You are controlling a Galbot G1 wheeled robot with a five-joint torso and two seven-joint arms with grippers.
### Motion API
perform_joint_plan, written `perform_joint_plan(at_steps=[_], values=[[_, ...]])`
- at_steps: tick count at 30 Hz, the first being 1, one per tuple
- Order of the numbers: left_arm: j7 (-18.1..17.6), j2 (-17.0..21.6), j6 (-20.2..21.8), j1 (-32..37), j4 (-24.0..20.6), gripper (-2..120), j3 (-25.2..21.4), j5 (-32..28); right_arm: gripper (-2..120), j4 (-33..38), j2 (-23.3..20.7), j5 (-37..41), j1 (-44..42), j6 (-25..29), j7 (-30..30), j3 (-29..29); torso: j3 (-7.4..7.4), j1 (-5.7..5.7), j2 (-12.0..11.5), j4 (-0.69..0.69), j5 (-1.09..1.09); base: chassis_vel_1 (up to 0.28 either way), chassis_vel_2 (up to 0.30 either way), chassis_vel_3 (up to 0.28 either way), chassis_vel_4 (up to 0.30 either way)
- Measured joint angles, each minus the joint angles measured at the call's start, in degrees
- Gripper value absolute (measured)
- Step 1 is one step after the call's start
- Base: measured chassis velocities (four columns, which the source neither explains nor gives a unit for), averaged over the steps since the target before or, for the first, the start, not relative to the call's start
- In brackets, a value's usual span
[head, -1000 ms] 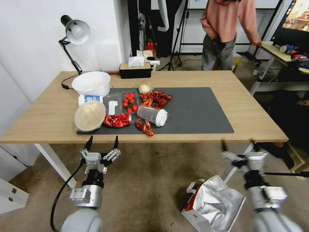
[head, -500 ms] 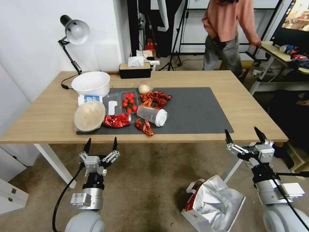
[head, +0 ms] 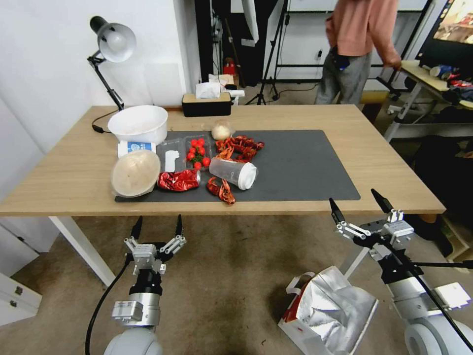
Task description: Pick up the food delivery bag from the floor and place it on the table.
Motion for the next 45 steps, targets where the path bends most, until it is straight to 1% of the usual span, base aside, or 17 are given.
perform_joint_plan(at_steps=[2, 3, 6, 7, 9, 10, 12, 13, 20, 24, 28, 32, 38, 40, 42, 44, 45], values=[[-0.02, 0.0, -0.01, 0.01, 0.02, 99, -0.01, 0.03, 100, -0.02, 0.05, -0.01, -0.01, 0.0, 0.08, -0.01, -0.1, -0.08, -0.17, 0.0, 0.0, 0.0, 0.0, 0.0, 0.0], [-0.06, 0.02, -0.08, 0.1, 0.03, 99, -0.05, 0.1, 100, -0.02, 0.24, -0.03, 0.0, 0.0, 0.42, -0.07, -0.46, -0.38, -0.84, 0.0, 0.0, 0.0, 0.0, 0.0, 0.0], [-0.06, 0.07, -0.11, 0.18, 0.03, 99, -0.11, 0.1, 100, -0.02, 0.37, -0.14, 0.0, -0.01, 0.61, -0.16, -0.79, -0.64, -1.41, 0.0, 0.0, 0.0, 0.0, 0.0, 0.0], [-0.06, 0.09, -0.19, 0.22, 0.03, 99, -0.16, 0.1, 100, -0.02, 0.59, -0.39, 0.0, -0.02, 0.89, -0.24, -1.13, -0.91, -2.03, 0.0, 0.0, 0.0, 0.0, 0.0, 0.0], [-0.05, 0.09, -0.22, 0.24, 0.03, 98, -0.17, 0.1, 100, -0.01, 0.67, -0.47, 0.02, -0.02, 1.0, -0.26, -1.29, -1.03, -2.3, 0.0, 0.0, 0.0, 0.0, 0.0, 0.0], [-0.02, 0.11, -0.3, 0.26, 0.03, 98, -0.17, 0.12, 100, -0.01, 0.83, -0.6, 0.06, -0.03, 1.3, -0.26, -1.61, -1.31, -2.9, 0.0, 0.0, 0.0, 0.0, 0.0, 0.0], [-0.02, 0.1, -0.3, 0.26, 0.03, 98, -0.17, 0.12, 100, -0.01, 0.84, -0.6, 0.07, -0.03, 1.31, -0.26, -1.65, -1.34, -2.97, 0.0, 0.0, 0.0, 0.0, 0.0, 0.0], [0.0, 0.11, -0.38, 0.3, 0.06, 98, -0.06, 0.14, 100, -0.01, 0.98, -0.62, 0.16, -0.07, 1.63, -0.26, -2.08, -1.65, -3.71, 0.0, 0.0, 0.0, 0.0, 0.0, 0.0], [0.08, 0.12, -0.4, 0.39, 0.29, 97, 0.21, 0.31, 100, -0.24, 1.42, -0.67, 0.33, -0.12, 1.68, -0.25, -3.01, -2.37, -5.36, 0.0, 0.0, 0.0, 0.0, 0.0, 0.0], [0.09, -0.09, -0.46, 0.63, 0.51, 96, 0.43, 0.36, 100, -1.0, 1.97, -0.74, 0.29, 0.13, 1.68, -0.4, -3.88, -2.98, -6.85, 0.0, 0.0, 0.0, 0.0, 0.0, 0.0], [0.17, -0.2, -0.57, 0.76, 0.53, 96, 0.48, 0.37, 100, -1.27, 2.04, -0.74, 0.36, 0.22, 1.67, -0.46, -4.27, -3.27, -7.55, 0.0, 0.0, 0.0, 0.0, 0.0, 0.0], [0.21, -0.18, -0.64, 0.81, 0.71, 95, 0.47, 0.39, 100, -1.36, 1.88, -0.7, 0.6, 0.23, 1.79, -0.42, -5.08, -3.88, -8.95, 0.01, 0.0, 0.0, 0.0, 0.0, 0.0], [0.23, -0.19, -0.76, 0.78, 1.01, 93, 0.45, 0.43, 100, -1.44, 1.94, -0.59, 0.62, 0.22, 2.05, -0.35, -5.78, -4.43, -10.19, 0.0, 0.0, 0.0, 0.0, 0.0, 0.0], [0.31, -0.22, -0.87, 0.79, 1.14, 93, 0.49, 0.46, 100, -1.58, 2.03, -0.6, 0.58, 0.22, 2.2, -0.34, -6.22, -4.78, -10.98, 0.0, 0.0, 0.0, 0.0, 0.0, 0.0], [0.32, -0.23, -0.87, 0.79, 1.15, 93, 0.49, 0.46, 100, -1.58, 2.04, -0.6, 0.58, 0.22, 2.22, -0.34, -6.26, -4.8, -11.04, 0.0, 0.0, 0.0, 0.0, 0.0, 0.0], [0.36, -0.23, -0.89, 0.77, 1.22, 92, 0.55, 0.54, 100, -1.65, 2.38, -0.64, 0.62, 0.22, 2.38, -0.32, -6.87, -5.18, -12.03, 0.0, 0.0, 0.0, 0.0, 0.0, 0.0], [0.36, -0.23, -0.89, 0.77, 1.22, 92, 0.55, 0.54, 100, -1.65, 2.38, -0.64, 0.62, 0.22, 2.38, -0.32, -6.87, -5.18, -12.03, 0.0, 0.0, 0.0, 0.0, 0.0, 0.0]])
